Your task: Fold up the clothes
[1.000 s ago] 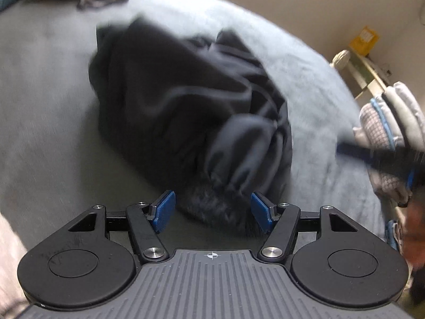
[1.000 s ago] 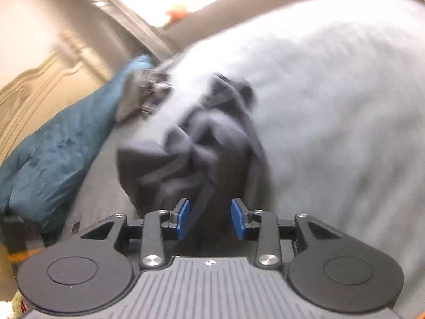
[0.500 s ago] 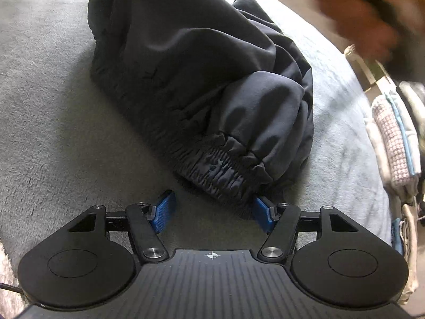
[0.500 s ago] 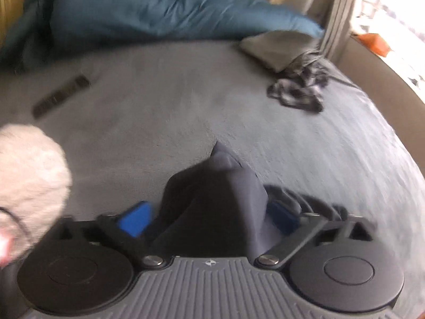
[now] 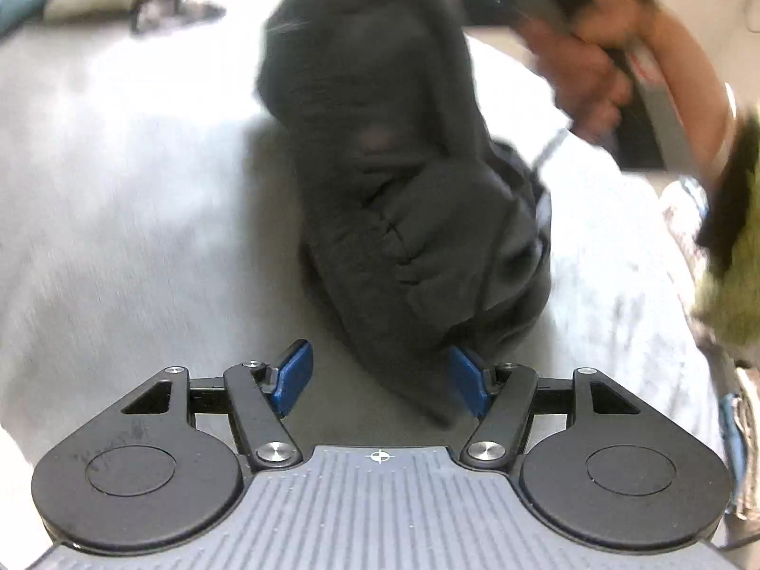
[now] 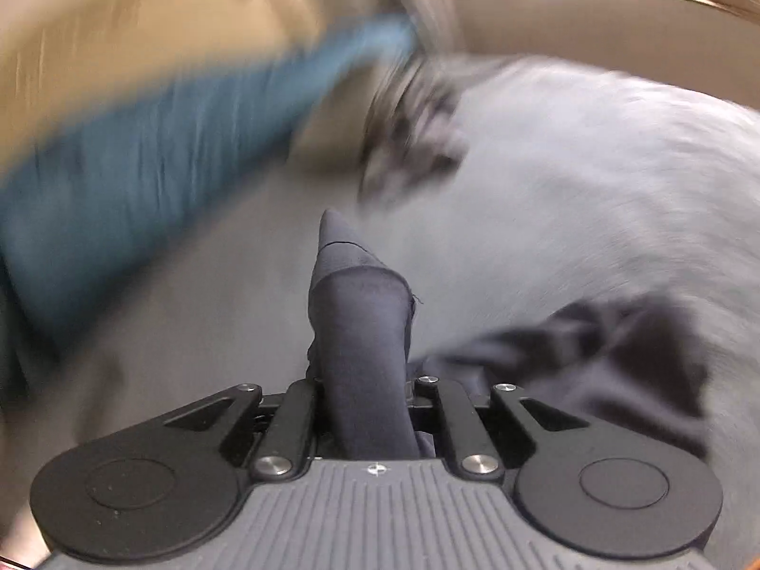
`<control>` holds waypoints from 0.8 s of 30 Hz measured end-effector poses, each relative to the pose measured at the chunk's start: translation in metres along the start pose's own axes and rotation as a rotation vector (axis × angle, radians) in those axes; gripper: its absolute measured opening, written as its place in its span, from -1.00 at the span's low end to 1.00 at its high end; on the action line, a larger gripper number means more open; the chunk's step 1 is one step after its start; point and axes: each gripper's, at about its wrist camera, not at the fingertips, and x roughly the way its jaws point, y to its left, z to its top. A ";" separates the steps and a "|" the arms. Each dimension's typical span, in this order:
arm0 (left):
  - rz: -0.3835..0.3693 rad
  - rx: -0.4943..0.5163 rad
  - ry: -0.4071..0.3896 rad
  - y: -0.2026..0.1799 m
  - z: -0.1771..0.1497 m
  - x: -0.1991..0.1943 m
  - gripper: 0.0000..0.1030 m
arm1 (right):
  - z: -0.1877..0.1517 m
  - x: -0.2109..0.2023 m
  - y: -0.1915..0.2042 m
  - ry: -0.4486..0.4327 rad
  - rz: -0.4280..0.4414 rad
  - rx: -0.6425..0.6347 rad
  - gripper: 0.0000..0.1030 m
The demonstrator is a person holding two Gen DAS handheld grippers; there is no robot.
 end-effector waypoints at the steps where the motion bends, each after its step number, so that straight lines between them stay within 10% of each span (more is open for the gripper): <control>1: 0.002 0.016 -0.018 0.000 0.003 -0.002 0.24 | 0.001 -0.021 -0.018 -0.079 0.024 0.064 -0.79; 7: 0.009 0.081 -0.029 -0.004 0.002 0.000 0.24 | -0.082 -0.105 -0.141 -0.381 0.118 0.480 -0.74; 12: -0.004 0.117 -0.022 -0.013 0.009 0.009 0.24 | -0.180 -0.129 -0.218 -0.450 0.049 0.802 -0.56; 17: -0.050 0.168 -0.033 -0.030 0.020 0.018 0.24 | -0.222 -0.163 -0.245 -0.501 -0.008 0.936 -0.08; 24: -0.128 0.211 -0.061 -0.053 0.026 0.022 0.24 | -0.239 -0.216 -0.237 -0.566 -0.106 0.920 0.02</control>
